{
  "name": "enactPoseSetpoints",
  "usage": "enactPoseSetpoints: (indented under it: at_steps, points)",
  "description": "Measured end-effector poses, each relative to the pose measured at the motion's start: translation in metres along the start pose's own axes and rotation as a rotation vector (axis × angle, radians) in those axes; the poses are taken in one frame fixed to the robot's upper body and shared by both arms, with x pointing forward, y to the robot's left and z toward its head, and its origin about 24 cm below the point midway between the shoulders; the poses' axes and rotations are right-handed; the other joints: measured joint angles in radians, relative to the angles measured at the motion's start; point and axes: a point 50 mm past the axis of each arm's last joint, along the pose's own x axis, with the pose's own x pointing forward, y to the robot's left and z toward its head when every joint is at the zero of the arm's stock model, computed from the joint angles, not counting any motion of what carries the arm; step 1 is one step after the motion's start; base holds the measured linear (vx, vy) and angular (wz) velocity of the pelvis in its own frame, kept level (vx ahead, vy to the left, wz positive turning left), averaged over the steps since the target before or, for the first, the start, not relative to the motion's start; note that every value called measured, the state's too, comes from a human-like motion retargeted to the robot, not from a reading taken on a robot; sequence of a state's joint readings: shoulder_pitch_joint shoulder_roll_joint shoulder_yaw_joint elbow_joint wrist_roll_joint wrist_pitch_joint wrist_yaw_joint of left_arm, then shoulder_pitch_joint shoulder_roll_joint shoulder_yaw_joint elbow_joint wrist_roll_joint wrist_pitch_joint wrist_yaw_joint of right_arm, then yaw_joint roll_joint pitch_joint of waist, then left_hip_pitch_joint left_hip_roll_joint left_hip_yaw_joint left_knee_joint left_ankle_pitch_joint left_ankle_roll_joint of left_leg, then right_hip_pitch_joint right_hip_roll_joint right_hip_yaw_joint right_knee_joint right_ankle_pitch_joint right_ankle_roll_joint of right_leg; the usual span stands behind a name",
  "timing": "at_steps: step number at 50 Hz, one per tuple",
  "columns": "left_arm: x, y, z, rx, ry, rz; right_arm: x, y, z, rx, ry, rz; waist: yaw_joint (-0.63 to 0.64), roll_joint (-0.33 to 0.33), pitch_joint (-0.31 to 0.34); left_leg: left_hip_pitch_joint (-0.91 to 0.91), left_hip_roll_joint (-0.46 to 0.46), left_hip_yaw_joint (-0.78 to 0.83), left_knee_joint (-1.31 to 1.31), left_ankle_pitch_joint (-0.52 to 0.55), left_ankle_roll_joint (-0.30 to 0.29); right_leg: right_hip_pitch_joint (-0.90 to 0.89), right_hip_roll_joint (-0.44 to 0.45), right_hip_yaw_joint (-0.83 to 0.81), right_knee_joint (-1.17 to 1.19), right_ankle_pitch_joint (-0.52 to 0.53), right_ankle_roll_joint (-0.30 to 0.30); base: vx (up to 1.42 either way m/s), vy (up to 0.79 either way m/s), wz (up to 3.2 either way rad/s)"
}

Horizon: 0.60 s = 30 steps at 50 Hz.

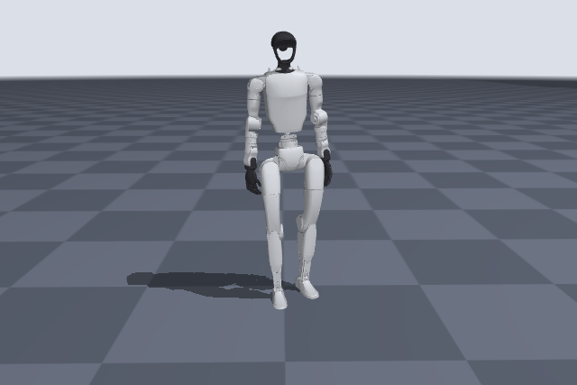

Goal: In place motions

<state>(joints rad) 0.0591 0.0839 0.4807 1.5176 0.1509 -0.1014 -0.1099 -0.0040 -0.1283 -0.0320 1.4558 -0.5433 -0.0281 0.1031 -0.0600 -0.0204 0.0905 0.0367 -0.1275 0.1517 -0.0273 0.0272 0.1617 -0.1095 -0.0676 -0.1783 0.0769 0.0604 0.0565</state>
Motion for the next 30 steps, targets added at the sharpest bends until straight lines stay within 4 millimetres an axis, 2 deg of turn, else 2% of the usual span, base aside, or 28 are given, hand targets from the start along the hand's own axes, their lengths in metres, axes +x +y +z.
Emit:
enactPoseSetpoints:
  at_steps: [2,5,7,8,10,13,15,17,18,23,26,30]
  points:
    - [-0.001,0.005,-0.008,-0.007,0.035,0.016,0.000,0.000,0.002,-0.007,-0.007,0.006,-0.012,0.001,0.006,-0.014,0.007,0.008,0.001,0.008,0.000,-0.005,-0.007,-0.032,0.035,-0.021,-0.004,-0.11,0.06,-0.30]
    - [-0.004,0.011,-0.020,-0.011,0.091,0.032,0.000,-0.001,0.001,-0.006,-0.023,-0.004,-0.023,0.005,0.015,-0.030,0.019,0.010,0.003,0.022,-0.002,0.020,-0.009,-0.044,0.073,-0.026,-0.042,-0.09,0.03,-0.09]
    - [-0.005,0.014,-0.026,-0.006,0.125,0.032,0.000,-0.001,-0.003,0.016,-0.021,-0.021,0.020,0.009,0.017,-0.034,0.032,0.052,0.002,0.024,-0.006,0.037,-0.010,0.064,0.093,-0.053,-0.007,-0.06,0.01,-0.80]
    - [-0.005,0.014,-0.029,-0.001,0.139,0.029,-0.001,-0.001,-0.006,0.027,-0.011,-0.027,0.048,0.012,0.015,-0.036,0.041,0.073,0.004,0.023,-0.009,0.046,-0.016,0.105,0.092,-0.084,0.015,-0.02,0.00,-0.73]
    - [-0.007,0.016,-0.035,0.017,0.162,0.018,-0.001,0.001,-0.017,0.048,0.023,-0.029,0.065,0.014,0.013,-0.035,0.044,0.072,0.007,0.025,-0.012,0.061,-0.027,0.083,0.054,-0.090,0.032,0.04,-0.01,0.11]
    - [-0.009,0.017,-0.045,0.050,0.193,-0.006,-0.004,0.005,-0.039,0.076,0.108,-0.012,0.016,-0.009,0.006,-0.032,-0.010,-0.019,0.008,0.042,0.000,0.099,-0.020,-0.022,-0.047,-0.019,0.012,0.09,-0.02,1.26]
    - [-0.009,0.014,-0.049,0.054,0.198,-0.013,-0.005,0.006,-0.048,0.085,0.148,-0.006,0.046,-0.007,0.004,-0.034,-0.010,-0.018,0.006,0.045,-0.001,0.109,-0.026,-0.044,-0.078,0.006,0.035,-0.01,-0.06,0.14]
    - [-0.008,0.007,-0.049,0.024,0.180,-0.013,-0.006,0.002,-0.048,0.092,0.152,-0.023,0.062,-0.009,0.011,-0.038,-0.009,-0.010,0.004,0.049,-0.004,0.107,-0.035,-0.091,-0.079,0.013,0.044,-0.09,-0.10,-0.28]
    - [-0.008,0.004,-0.051,0.000,0.173,-0.016,-0.006,0.000,-0.048,0.091,0.148,-0.034,0.063,-0.009,0.015,-0.039,-0.006,-0.004,0.003,0.051,-0.005,0.099,-0.029,-0.063,-0.072,0.012,0.034,-0.09,-0.06,-0.15]
    - [-0.008,-0.011,-0.061,-0.053,0.190,-0.070,-0.005,-0.008,-0.036,0.094,0.103,-0.059,-0.018,0.001,0.023,-0.052,0.003,-0.023,0.003,0.070,-0.010,0.088,-0.018,-0.062,-0.068,0.021,0.014,-0.07,-0.04,0.25]
    - [-0.007,-0.012,-0.055,-0.007,0.183,-0.084,-0.003,-0.008,-0.027,0.124,0.057,-0.053,-0.031,-0.004,0.036,-0.061,0.011,-0.022,0.004,0.078,-0.017,0.080,-0.012,-0.059,-0.071,0.031,0.012,-0.09,-0.08,0.02]
    - [-0.004,-0.009,-0.039,0.083,0.134,-0.086,-0.002,-0.006,-0.019,0.134,0.025,-0.042,-0.002,-0.015,0.048,-0.085,0.025,-0.013,0.003,0.088,-0.032,0.053,-0.004,-0.056,-0.078,0.052,0.013,-0.11,-0.13,-0.18]
